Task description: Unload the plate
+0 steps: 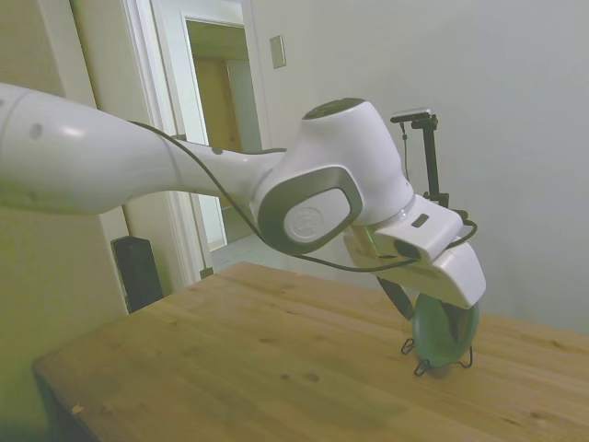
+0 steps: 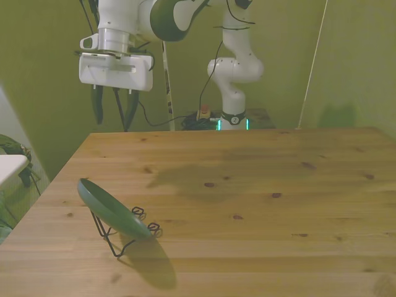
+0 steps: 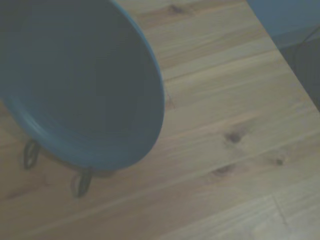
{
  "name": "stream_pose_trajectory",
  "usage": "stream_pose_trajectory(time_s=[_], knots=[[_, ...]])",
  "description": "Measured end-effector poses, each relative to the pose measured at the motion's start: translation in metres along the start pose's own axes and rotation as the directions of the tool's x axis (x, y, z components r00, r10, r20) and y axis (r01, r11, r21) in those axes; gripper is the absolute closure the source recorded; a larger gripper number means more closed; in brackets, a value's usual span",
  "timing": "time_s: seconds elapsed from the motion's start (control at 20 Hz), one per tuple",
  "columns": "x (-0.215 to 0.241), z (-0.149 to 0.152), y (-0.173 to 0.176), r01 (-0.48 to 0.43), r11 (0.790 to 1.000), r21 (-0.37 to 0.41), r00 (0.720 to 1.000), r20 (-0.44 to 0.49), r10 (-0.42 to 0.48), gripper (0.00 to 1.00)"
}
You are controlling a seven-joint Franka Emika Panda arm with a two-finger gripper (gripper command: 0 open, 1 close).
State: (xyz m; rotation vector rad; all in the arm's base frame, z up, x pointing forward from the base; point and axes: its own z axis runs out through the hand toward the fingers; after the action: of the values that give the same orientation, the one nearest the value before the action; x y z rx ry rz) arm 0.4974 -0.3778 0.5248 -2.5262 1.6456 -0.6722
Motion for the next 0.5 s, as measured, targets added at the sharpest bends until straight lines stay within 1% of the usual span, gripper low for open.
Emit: stream_pose_trajectory(time_s=[0.1, 0.3, 0.5], knots=[[0.009, 0.011, -0.007, 0.023, 1.0, 0.005, 1.0, -0.002, -0.023, 0.0], [0.028, 0.029, -0.019, 0.073, 0.997, 0.017, 0.996, -0.042, -0.072, 0.0], [0.038, 0.05, -0.03, 0.089, 0.995, 0.036, 0.992, -0.093, -0.085, 0.0]])
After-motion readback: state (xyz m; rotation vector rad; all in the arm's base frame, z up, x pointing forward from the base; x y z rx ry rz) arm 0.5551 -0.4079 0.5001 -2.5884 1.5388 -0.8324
